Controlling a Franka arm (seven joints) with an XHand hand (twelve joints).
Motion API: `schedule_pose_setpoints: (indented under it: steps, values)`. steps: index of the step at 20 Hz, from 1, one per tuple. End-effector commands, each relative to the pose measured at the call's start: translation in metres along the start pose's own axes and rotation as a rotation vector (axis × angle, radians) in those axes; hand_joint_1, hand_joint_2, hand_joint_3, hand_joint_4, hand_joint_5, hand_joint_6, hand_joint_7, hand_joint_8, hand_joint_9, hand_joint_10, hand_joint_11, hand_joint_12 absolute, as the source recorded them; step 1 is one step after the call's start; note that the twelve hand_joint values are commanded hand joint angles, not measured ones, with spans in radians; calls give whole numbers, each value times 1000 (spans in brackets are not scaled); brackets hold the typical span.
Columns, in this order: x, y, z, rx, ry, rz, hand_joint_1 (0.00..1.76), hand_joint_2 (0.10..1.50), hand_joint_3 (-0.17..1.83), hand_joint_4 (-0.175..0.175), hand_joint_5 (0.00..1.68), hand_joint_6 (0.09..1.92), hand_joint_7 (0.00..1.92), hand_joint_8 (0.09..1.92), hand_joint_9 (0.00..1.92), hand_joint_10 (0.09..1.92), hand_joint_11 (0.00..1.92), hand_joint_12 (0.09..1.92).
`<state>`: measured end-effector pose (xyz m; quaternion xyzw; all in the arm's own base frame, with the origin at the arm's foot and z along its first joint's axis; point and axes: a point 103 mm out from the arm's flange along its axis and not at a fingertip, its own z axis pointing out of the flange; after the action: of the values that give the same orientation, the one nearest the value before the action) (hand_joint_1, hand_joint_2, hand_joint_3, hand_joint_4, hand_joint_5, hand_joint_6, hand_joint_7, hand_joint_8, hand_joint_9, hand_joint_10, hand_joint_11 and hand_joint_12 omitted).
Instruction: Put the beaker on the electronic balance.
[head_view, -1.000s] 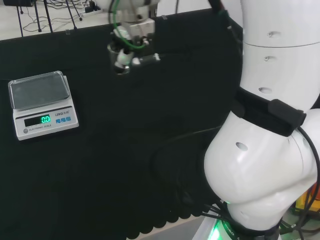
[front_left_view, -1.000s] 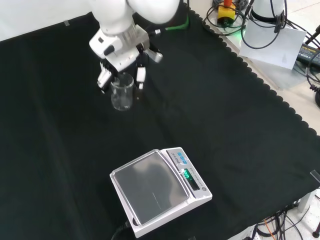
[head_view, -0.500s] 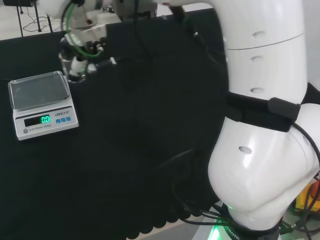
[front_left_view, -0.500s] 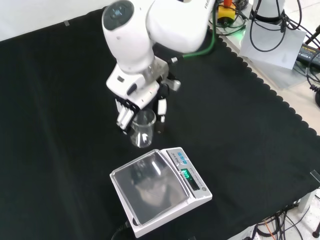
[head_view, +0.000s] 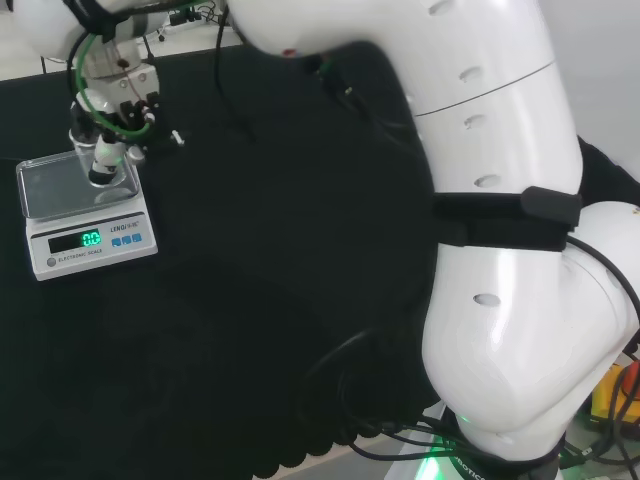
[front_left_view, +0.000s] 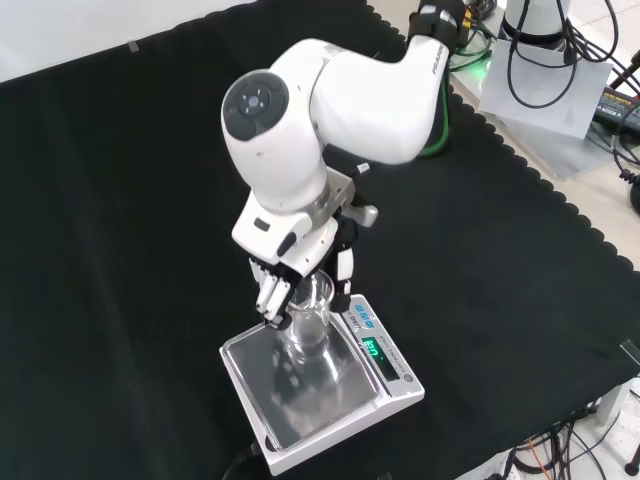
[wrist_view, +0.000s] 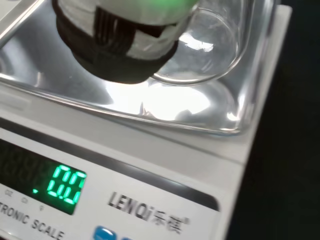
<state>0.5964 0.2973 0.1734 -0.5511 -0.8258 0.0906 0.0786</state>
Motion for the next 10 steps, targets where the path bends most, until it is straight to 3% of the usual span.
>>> schedule_pose_setpoints:
  steps: [1, 10]
  values:
    - [25, 17, 9, 27, -17, -27, 1213, 1196, 34, -175, 770, 1320, 811, 1340, 1169, 1116, 1319, 864]
    - [21, 43, 18, 55, -20, -23, 1213, 1194, 34, -175, 773, 1315, 814, 1335, 1169, 1114, 1314, 863]
